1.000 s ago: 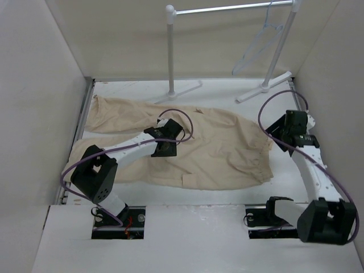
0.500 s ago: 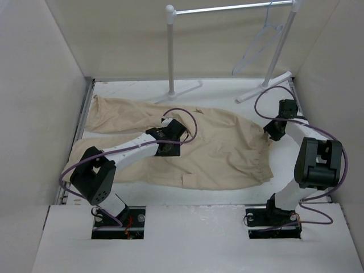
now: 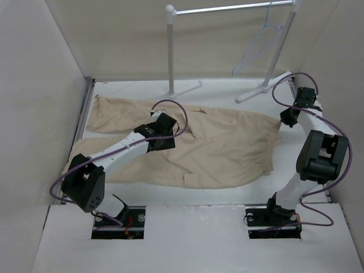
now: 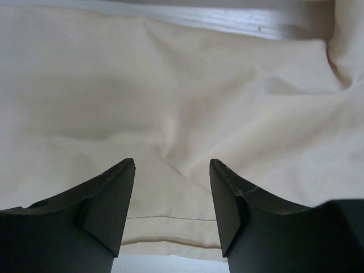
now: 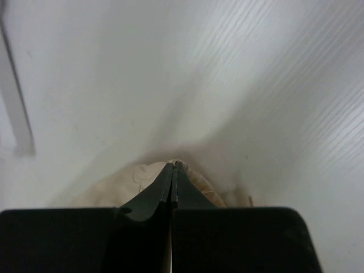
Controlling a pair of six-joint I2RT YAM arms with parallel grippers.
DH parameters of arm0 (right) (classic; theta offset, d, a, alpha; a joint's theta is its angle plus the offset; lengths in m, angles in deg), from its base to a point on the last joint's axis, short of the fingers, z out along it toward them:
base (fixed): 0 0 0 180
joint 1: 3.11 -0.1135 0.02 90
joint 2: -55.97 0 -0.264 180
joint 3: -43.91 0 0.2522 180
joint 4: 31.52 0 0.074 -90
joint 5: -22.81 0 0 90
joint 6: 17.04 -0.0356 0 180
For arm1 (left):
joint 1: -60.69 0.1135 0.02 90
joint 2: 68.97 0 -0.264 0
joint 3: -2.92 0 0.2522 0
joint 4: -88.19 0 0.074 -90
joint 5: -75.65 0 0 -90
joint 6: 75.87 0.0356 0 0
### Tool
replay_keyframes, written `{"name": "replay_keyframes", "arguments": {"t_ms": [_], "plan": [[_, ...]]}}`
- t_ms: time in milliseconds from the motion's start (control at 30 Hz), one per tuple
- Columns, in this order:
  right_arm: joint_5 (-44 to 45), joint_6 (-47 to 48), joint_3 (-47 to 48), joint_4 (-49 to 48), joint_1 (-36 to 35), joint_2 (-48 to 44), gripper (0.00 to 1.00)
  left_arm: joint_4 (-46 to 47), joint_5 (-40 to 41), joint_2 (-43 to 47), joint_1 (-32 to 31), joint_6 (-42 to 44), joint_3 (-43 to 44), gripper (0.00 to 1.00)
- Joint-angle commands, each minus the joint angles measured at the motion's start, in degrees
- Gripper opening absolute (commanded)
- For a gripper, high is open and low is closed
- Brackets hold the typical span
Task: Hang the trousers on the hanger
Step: Flatten out the trousers at the center of the board.
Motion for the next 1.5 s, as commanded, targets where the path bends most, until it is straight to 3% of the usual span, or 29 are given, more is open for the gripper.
{"name": "replay_keyframes", "arguments": {"t_ms": [0, 133, 200, 267, 300, 367, 467, 567, 600, 633, 733, 833, 900, 1033, 1133, 1233, 1300, 1367, 1467], "plan": [[5.9, -1.5, 7.2, -0.8, 2.8, 0.5, 0.0, -1.4, 1.3, 4.8, 2.6, -2.0, 0.0, 0.54], [10.6, -1.5, 12.6, 0.1, 3.8, 3.4, 0.01, -2.8, 3.6, 6.8, 7.3, -3.9, 0.8, 0.54], [12.0, -0.8, 14.6, 0.1, 3.4, 4.6, 0.23, -2.6, 4.4, 7.5, 10.1, -5.0, 1.6, 0.54], [13.1, 1.0, 16.6, 0.7, 3.1, 5.0, 0.55, -2.0, 4.7, 7.7, 12.9, -6.3, 2.4, 0.55], [12.4, 1.2, 16.8, 1.4, 2.3, 4.4, 0.64, -1.4, 4.4, 7.3, 14.7, -7.1, 2.8, 0.55], [11.4, 1.2, 14.6, 1.6, -0.6, 0.8, 0.69, 0.5, 3.1, 6.2, 17.8, -8.9, 3.7, 0.55], [11.3, 0.0, 6.5, -0.6, -6.6, -6.8, 0.63, 4.2, 0.7, 3.0, 22.1, -11.2, 5.1, 0.56], [8.8, -1.0, -2.8, -2.0, -13.2, -13.7, 0.22, 7.6, -2.6, -1.5, 25.7, -13.7, 6.6, 0.56], [7.2, -1.2, -5.8, -2.0, -15.5, -15.7, 0.12, 8.7, -3.3, -3.0, 26.8, -14.5, 6.8, 0.56], [5.6, -1.5, -8.8, -1.8, -17.6, -17.7, 0.09, 10.0, -4.3, -4.6, 27.8, -15.2, 7.2, 0.56], [2.5, -1.3, -17.4, -1.8, -24.8, -24.3, 0.17, 12.9, -7.5, -9.5, 29.8, -16.4, 8.5, 0.56], [1.0, -1.5, -24.0, -0.7, -29.9, -30.5, 0.43, 14.1, -8.7, -14.1, 30.4, -17.5, 10.4, 0.56], [-0.6, -2.0, -26.5, 0.0, -32.9, -33.1, 0.54, 15.4, -8.7, -16.8, 30.6, -18.1, 11.7, 0.56], [-3.2, -3.4, -29.6, 0.6, -39.5, -33.1, 0.62, 18.5, -8.5, -21.5, 31.1, -19.2, 12.9, 0.52], [-3.7, -5.6, -30.8, 0.6, -43.2, -30.6, 0.61, 18.1, -7.7, -23.5, 32.3, -19.5, 13.2, 0.31], [-4.3, -8.7, -32.4, 0.1, -45.0, -28.5, 0.51, 17.0, -6.2, -21.3, 34.0, -20.0, 10.7, 0.12], [-5.1, -9.9, -33.6, 0.1, -45.1, -26.8, 0.35, 16.1, -4.4, -18.5, 35.1, -19.7, 8.2, 0.08], [-6.5, -10.4, -34.8, -0.5, -45.2, -25.4, 0.27, 15.4, -3.1, -15.3, 36.5, -19.4, 5.3, 0.07], [-8.6, -11.2, -36.5, -0.8, -45.2, -24.9, 0.21, 15.1, -2.8, -12.1, 38.0, -18.7, 2.3, 0.07]]}}
